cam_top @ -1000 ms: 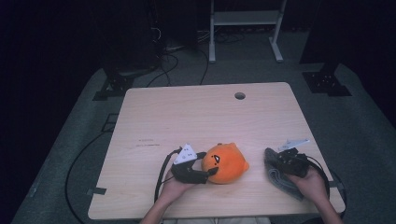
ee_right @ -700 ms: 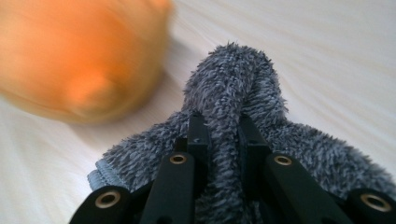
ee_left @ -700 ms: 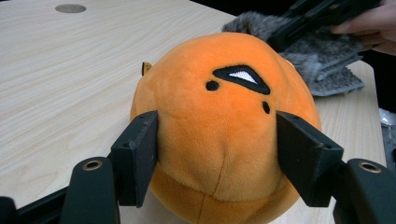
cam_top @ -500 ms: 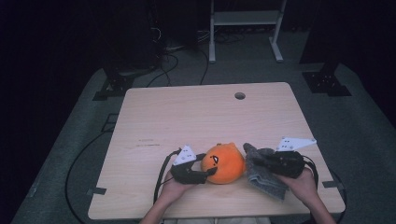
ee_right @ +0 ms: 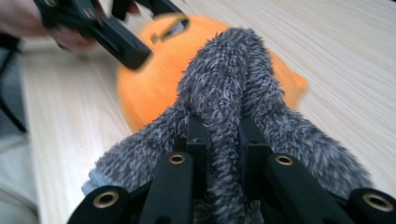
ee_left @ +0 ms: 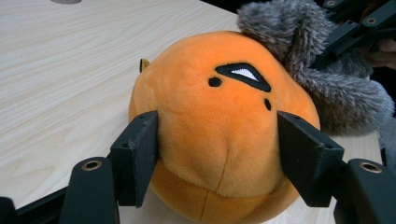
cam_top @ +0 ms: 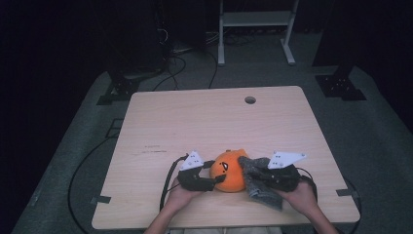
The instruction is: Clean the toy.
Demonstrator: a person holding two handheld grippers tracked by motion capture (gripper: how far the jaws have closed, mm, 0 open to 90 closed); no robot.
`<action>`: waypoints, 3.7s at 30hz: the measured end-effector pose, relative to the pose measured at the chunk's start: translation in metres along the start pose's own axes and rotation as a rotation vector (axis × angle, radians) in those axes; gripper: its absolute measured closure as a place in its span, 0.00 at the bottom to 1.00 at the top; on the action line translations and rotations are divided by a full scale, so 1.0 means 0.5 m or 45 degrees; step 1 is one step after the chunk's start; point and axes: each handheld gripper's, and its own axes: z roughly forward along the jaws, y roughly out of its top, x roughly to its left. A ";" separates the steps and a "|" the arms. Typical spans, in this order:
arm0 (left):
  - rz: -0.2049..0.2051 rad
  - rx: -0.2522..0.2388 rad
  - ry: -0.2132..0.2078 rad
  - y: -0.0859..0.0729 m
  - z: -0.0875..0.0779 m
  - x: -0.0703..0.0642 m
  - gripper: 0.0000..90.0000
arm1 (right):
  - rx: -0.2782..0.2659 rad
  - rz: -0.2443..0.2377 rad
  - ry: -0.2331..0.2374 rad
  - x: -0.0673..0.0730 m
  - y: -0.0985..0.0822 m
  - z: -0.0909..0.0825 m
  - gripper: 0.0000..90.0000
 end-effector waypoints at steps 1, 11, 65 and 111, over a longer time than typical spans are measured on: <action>0.003 0.002 0.001 0.000 0.000 0.000 0.37 | 0.011 -0.006 -0.018 0.000 -0.005 -0.005 0.86; -0.032 0.009 0.006 -0.005 0.000 0.008 0.37 | -0.013 -0.058 0.021 0.037 0.004 0.002 0.86; -0.018 0.060 0.047 0.010 0.015 -0.002 0.37 | -0.032 -0.106 0.045 0.059 0.024 0.031 0.85; -0.076 0.076 -0.018 0.014 0.021 0.005 0.33 | -0.020 -0.064 0.042 0.060 0.026 0.031 0.85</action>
